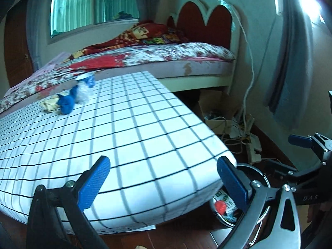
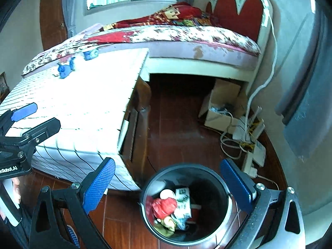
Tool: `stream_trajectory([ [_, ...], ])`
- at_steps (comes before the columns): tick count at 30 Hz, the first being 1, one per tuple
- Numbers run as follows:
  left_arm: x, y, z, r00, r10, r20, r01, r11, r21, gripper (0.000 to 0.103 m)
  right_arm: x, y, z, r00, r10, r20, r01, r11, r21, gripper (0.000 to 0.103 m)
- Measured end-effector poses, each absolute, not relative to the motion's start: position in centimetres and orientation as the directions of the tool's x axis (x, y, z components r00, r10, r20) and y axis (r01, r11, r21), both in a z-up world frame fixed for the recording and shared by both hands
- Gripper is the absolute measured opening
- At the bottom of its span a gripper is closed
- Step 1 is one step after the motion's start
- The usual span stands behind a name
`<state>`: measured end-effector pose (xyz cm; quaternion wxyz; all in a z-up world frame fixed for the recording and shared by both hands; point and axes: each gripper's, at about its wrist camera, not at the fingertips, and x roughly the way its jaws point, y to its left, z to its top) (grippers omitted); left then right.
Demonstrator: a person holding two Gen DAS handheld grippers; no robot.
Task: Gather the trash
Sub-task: 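Move both open tools back over the table toward the sock and plastic bag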
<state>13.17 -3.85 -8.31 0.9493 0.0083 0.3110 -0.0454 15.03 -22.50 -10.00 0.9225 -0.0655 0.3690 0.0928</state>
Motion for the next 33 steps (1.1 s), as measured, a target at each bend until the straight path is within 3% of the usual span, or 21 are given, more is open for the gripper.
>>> stream_trajectory([
  [15, 13.9, 11.0, -5.6, 0.808, 0.151, -0.570, -0.161, 0.986, 0.033, 0.102, 18.4, -10.2, -7.1, 0.728, 0.306, -0.614, -0.374, 0.927, 0.018, 0.102],
  [20, 14.9, 15.9, -4.5, 0.786, 0.222, -0.577, -0.234, 0.971, 0.055, 0.102, 21.5, -4.5, -6.7, 0.675, 0.386, -0.629, -0.453, 0.889, 0.059, 0.082],
  [25, 16.5, 20.5, -5.2, 0.757, 0.263, -0.599, -0.286, 0.957, 0.058, 0.102, 25.6, 2.6, -6.2, 0.634, 0.453, -0.627, -0.526, 0.847, 0.081, 0.081],
  [29, 18.9, 22.9, -6.5, 0.735, 0.267, -0.624, -0.298, 0.953, 0.057, 0.102, 29.4, 7.5, -6.9, 0.590, 0.476, -0.652, -0.561, 0.823, 0.093, 0.072],
  [33, 20.9, 24.9, -7.1, 0.729, 0.269, -0.629, -0.307, 0.950, 0.051, 0.102, 33.2, 11.6, -8.6, 0.549, 0.472, -0.690, -0.579, 0.810, 0.093, 0.070],
])
